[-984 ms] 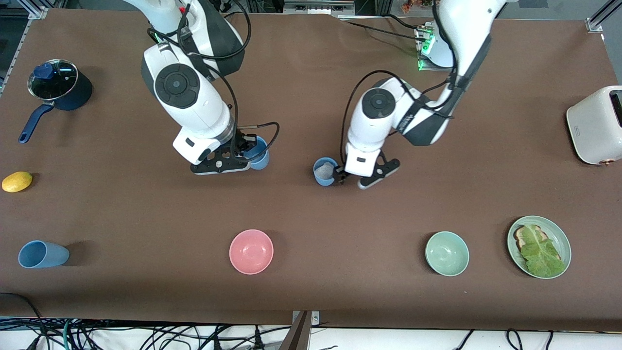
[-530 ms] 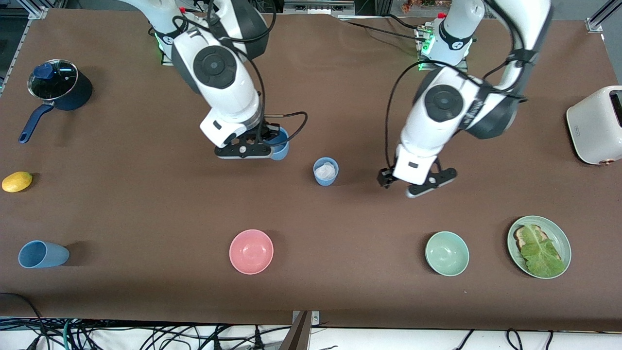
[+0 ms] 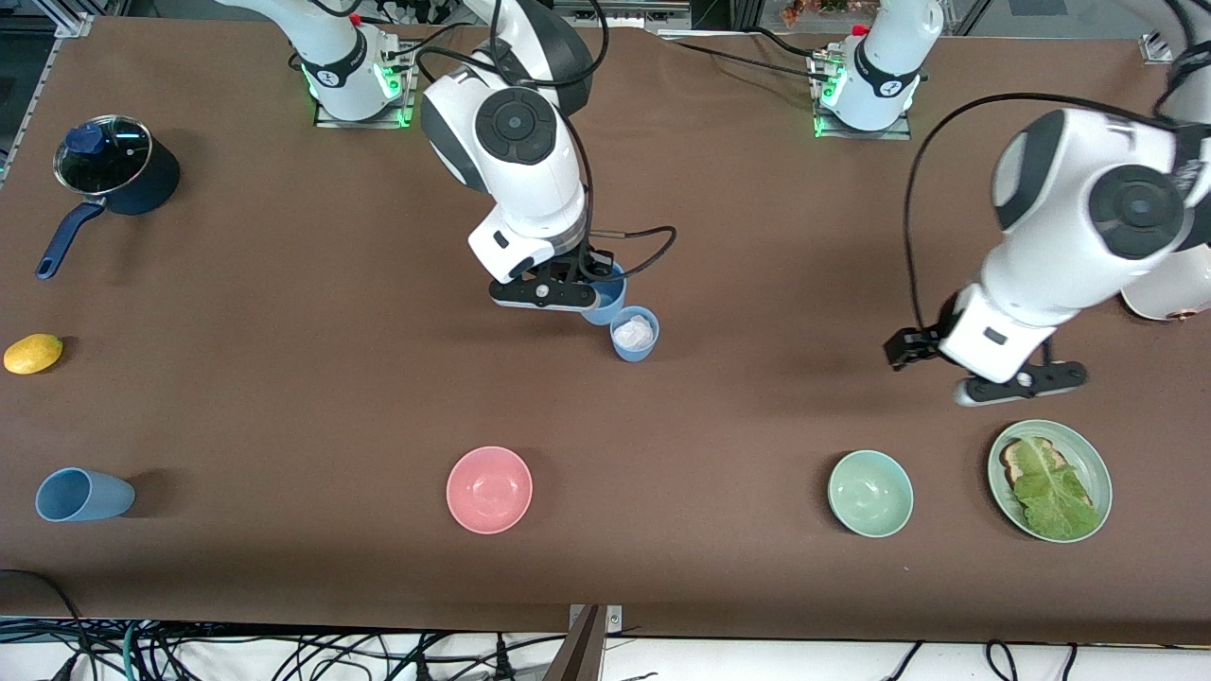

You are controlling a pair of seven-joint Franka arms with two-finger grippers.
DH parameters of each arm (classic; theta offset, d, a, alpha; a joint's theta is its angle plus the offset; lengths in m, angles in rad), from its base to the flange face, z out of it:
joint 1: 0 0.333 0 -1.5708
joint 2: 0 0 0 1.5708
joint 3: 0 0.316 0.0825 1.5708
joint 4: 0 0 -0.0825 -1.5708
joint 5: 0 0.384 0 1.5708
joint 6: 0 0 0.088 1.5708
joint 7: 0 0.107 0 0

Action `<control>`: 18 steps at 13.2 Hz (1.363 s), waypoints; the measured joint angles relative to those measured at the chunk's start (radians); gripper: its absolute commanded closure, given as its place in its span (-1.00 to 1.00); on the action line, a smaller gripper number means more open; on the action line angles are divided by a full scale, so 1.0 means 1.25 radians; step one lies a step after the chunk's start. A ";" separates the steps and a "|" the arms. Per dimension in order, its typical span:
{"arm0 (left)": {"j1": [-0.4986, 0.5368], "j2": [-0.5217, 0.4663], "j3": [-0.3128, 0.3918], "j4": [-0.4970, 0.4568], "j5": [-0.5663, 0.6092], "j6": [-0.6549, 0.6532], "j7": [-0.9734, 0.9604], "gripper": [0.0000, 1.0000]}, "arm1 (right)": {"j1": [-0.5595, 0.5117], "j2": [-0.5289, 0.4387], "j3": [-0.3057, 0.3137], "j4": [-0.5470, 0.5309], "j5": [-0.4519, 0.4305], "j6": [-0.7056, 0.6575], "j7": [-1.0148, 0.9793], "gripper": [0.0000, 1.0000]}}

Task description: Stack blue cups with both arms

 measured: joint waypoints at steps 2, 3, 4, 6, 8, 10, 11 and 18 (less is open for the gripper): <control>0.036 -0.001 0.000 0.018 0.000 -0.015 0.097 -0.92 | 0.014 0.023 0.000 0.014 0.000 0.033 0.028 1.00; 0.054 -0.003 0.000 0.025 0.000 -0.020 0.143 -0.93 | 0.022 0.031 0.000 0.017 0.000 0.044 0.039 1.00; 0.068 -0.007 0.000 0.033 0.000 -0.031 0.182 -0.96 | 0.029 0.038 -0.001 0.018 0.000 0.050 0.048 1.00; 0.090 -0.020 0.000 0.057 0.000 -0.072 0.237 -0.96 | 0.034 0.045 -0.001 0.018 0.000 0.058 0.054 1.00; 0.102 -0.033 0.005 0.075 0.000 -0.104 0.277 -0.96 | 0.035 0.053 -0.002 0.019 0.000 0.065 0.055 1.00; 0.100 -0.043 0.028 0.077 -0.001 -0.112 0.309 -0.96 | 0.035 0.061 -0.004 0.019 0.000 0.075 0.055 1.00; 0.092 -0.045 0.047 0.077 -0.004 -0.113 0.321 -0.96 | 0.035 0.064 -0.004 0.019 0.000 0.076 0.055 1.00; -0.051 -0.082 0.198 0.049 -0.042 -0.121 0.339 -0.95 | 0.035 0.079 -0.004 0.019 -0.001 0.094 0.056 1.00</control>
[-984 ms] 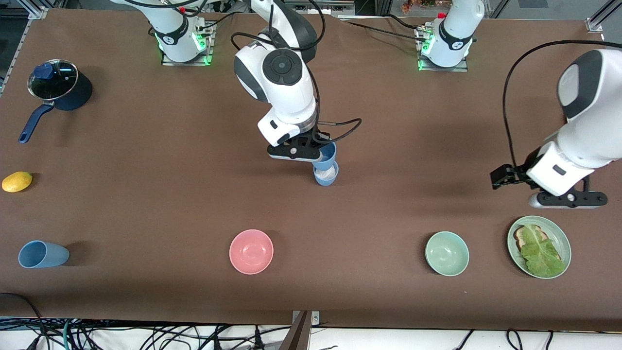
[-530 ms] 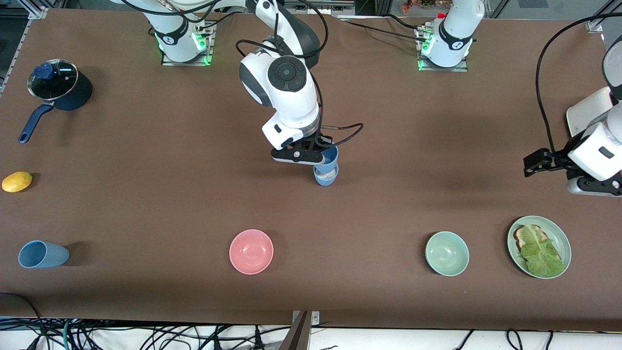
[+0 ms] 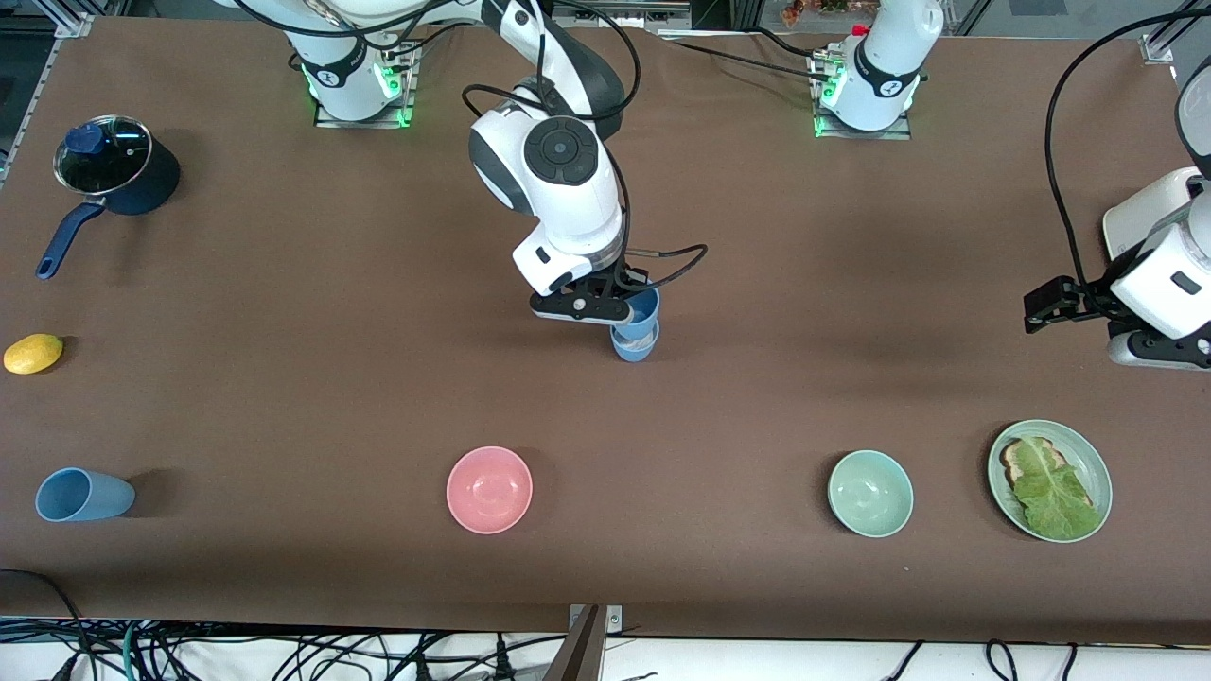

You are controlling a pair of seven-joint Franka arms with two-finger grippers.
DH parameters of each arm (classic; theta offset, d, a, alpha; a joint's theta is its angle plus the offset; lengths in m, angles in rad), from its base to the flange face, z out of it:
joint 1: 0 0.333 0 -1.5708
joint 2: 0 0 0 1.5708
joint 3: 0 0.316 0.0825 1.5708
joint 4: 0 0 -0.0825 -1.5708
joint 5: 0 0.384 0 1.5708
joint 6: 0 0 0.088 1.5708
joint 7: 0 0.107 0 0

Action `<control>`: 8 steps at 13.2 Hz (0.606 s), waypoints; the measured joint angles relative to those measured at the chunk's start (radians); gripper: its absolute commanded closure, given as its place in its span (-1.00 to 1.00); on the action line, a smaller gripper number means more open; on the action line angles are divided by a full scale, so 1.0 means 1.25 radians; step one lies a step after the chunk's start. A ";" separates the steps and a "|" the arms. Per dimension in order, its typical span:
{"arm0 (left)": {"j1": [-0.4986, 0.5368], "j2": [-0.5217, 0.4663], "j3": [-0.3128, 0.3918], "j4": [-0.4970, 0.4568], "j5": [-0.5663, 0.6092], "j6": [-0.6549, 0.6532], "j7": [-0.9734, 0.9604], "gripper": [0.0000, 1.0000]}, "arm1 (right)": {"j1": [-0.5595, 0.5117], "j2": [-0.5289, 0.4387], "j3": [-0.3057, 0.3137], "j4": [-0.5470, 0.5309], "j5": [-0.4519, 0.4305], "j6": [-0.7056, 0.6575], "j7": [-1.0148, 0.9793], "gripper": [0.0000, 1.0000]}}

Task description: Stack blue cups with both arms

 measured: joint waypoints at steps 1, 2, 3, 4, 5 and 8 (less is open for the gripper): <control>-0.012 -0.011 0.010 -0.016 -0.001 0.004 0.000 -0.95 | 0.000 0.006 0.000 0.000 0.000 0.006 0.001 1.00; -0.025 -0.024 0.022 -0.037 -0.003 0.015 0.000 -0.95 | 0.000 0.009 0.000 0.000 -0.001 0.009 0.003 1.00; -0.033 -0.038 0.032 -0.062 -0.003 0.033 0.000 -0.95 | 0.000 0.011 0.000 0.000 -0.004 0.010 0.004 1.00; -0.035 -0.050 0.036 -0.085 -0.004 0.050 0.000 -0.96 | 0.000 0.012 0.000 0.000 -0.009 0.010 0.006 1.00; -0.035 -0.060 0.037 -0.102 -0.004 0.062 0.000 -0.96 | 0.001 0.014 0.000 -0.001 -0.011 0.010 0.007 1.00; -0.042 -0.094 0.039 -0.160 -0.004 0.110 0.000 -0.98 | 0.001 0.016 -0.001 -0.001 -0.012 0.010 0.007 -0.52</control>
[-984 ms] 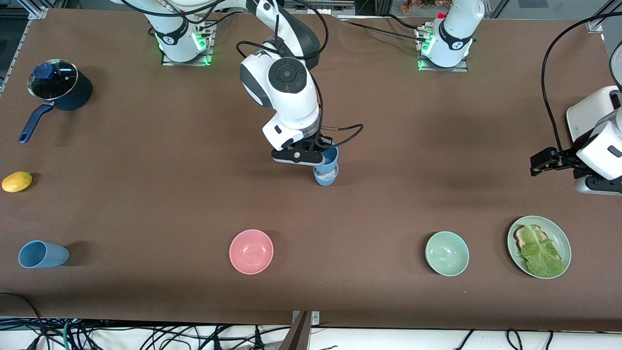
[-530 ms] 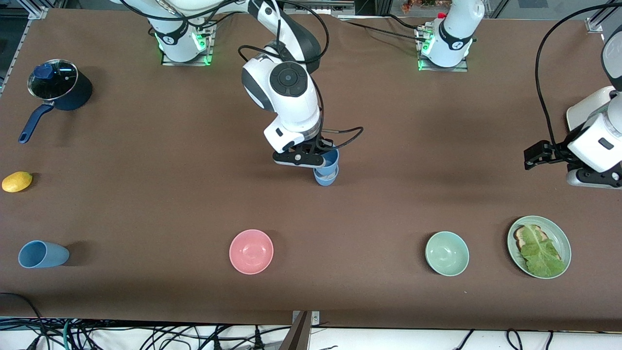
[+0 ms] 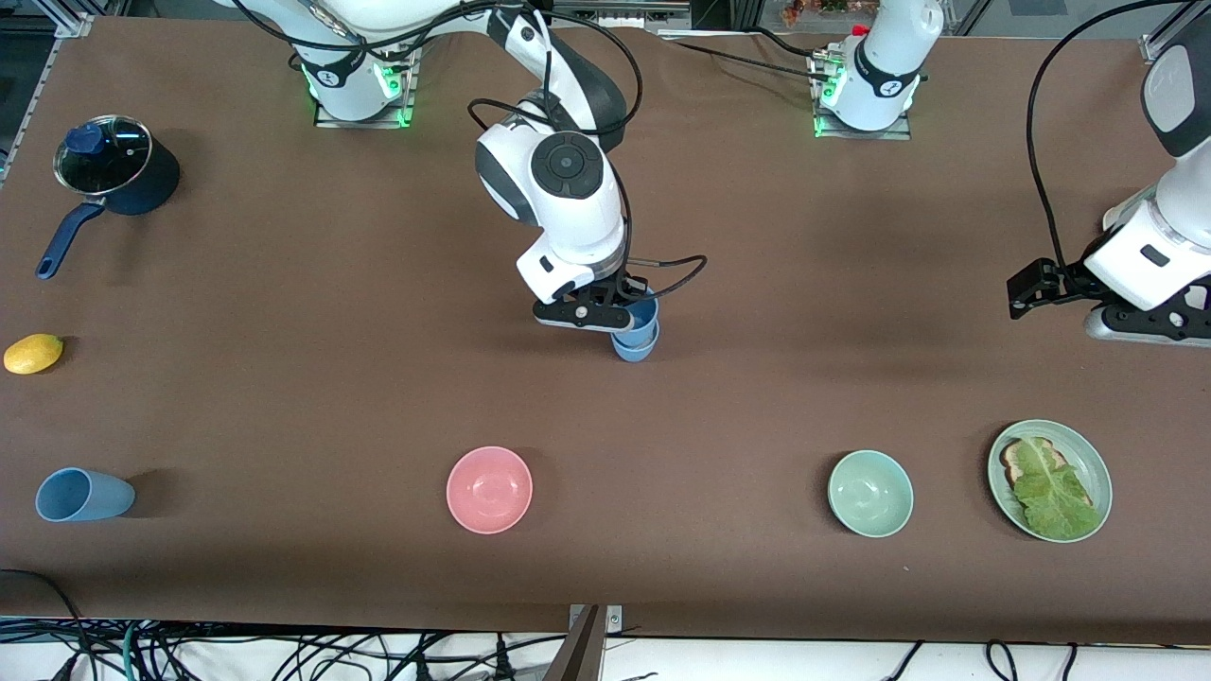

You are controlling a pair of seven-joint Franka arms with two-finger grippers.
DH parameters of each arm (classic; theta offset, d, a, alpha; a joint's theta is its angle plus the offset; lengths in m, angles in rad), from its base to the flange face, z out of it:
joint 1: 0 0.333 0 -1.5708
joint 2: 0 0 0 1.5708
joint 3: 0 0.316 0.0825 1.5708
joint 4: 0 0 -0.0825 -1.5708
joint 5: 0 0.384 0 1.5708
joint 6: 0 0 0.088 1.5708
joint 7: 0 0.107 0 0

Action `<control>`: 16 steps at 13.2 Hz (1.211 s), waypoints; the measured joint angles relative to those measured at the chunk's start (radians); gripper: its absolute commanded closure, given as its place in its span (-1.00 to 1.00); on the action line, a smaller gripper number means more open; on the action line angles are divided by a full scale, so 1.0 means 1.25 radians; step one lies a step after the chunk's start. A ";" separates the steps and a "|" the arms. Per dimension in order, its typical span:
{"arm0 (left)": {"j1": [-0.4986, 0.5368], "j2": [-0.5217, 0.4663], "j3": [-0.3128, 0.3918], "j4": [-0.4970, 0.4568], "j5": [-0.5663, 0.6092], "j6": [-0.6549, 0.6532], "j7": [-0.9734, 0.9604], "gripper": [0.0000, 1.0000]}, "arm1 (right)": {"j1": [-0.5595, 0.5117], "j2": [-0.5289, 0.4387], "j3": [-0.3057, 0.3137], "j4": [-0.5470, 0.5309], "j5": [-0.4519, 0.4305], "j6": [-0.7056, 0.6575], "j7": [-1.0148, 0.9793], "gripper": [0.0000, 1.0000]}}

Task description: Stack blue cups with both arms

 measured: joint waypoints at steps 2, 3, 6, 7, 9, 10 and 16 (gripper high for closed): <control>-0.007 -0.028 0.002 -0.041 0.000 0.021 0.000 -0.99 | -0.002 0.000 -0.004 0.000 0.000 0.000 0.000 -1.00; -0.008 -0.039 0.004 -0.053 0.000 0.025 0.000 -0.99 | -0.004 0.000 -0.006 0.001 0.000 0.001 0.000 -1.00; -0.008 -0.060 0.013 -0.060 0.000 0.027 0.000 -1.00 | -0.016 -0.014 -0.011 0.004 0.000 -0.001 0.000 -1.00; -0.008 -0.065 0.015 -0.060 0.000 0.028 0.000 -1.00 | -0.024 -0.026 -0.012 0.004 0.000 -0.009 -0.002 -1.00; -0.008 -0.072 0.018 -0.059 0.000 0.029 0.001 -1.00 | -0.048 -0.066 -0.012 0.001 0.000 -0.054 -0.042 -1.00; -0.008 -0.074 0.018 -0.055 0.000 0.029 0.001 -1.00 | -0.064 -0.091 -0.012 -0.003 0.000 -0.086 -0.080 -1.00; -0.009 -0.076 0.018 0.013 -0.024 -0.026 0.001 -1.00 | -0.222 -0.302 -0.012 -0.091 0.021 -0.306 -0.360 -1.00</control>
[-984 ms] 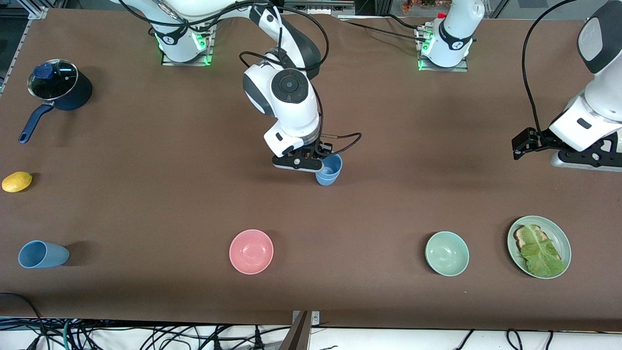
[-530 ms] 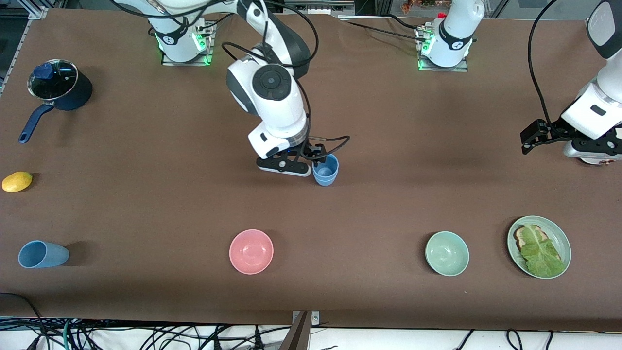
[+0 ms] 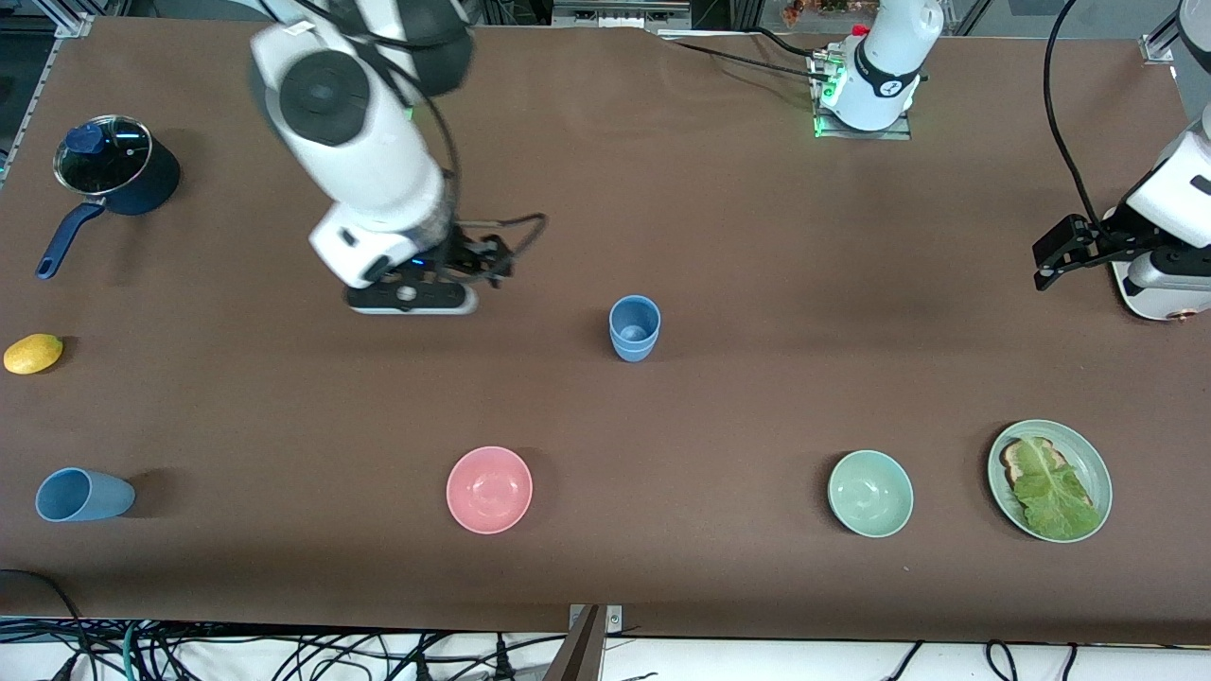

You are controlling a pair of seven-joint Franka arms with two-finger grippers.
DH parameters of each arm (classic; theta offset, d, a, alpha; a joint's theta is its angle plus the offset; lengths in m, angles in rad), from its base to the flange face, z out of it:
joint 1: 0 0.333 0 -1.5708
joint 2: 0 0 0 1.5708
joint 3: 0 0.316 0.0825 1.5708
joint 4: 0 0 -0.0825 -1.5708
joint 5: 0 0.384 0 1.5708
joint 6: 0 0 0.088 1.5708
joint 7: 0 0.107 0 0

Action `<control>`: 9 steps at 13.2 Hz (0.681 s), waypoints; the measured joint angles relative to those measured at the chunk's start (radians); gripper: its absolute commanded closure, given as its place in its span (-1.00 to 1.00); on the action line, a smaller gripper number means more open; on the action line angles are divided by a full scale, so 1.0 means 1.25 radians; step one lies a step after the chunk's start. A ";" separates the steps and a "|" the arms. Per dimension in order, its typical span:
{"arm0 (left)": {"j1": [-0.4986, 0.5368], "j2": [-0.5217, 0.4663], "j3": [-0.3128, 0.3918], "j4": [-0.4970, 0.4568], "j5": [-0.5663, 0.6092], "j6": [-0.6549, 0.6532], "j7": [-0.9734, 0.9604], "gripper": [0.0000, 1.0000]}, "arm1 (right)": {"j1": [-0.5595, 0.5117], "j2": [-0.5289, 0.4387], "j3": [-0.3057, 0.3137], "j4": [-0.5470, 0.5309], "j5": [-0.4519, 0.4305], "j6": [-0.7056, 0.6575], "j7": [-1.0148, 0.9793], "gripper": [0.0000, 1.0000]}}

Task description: Stack blue cups with both arms

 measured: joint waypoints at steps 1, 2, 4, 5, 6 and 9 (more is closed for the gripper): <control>0.000 0.000 0.000 0.010 -0.003 -0.011 0.000 -1.00 | -0.032 -0.034 0.000 -0.015 0.004 -0.033 -0.044 -1.00; 0.000 0.000 0.000 0.020 -0.006 -0.022 0.000 -1.00 | -0.063 -0.063 0.000 -0.027 0.006 -0.063 -0.086 -1.00; 0.000 0.000 0.000 0.036 -0.020 -0.038 0.000 -1.00 | -0.114 -0.102 0.000 -0.038 0.008 -0.108 -0.145 -1.00; 0.000 0.001 0.000 0.041 -0.022 -0.044 0.000 -1.00 | -0.140 -0.116 0.000 -0.041 0.008 -0.126 -0.170 -1.00; 0.000 0.001 0.001 0.043 -0.022 -0.046 0.000 -1.00 | -0.167 -0.125 0.000 -0.044 0.008 -0.137 -0.201 -1.00; 0.000 0.002 0.001 0.043 -0.022 -0.047 0.000 -1.00 | -0.244 -0.130 0.000 -0.050 0.008 -0.142 -0.304 -1.00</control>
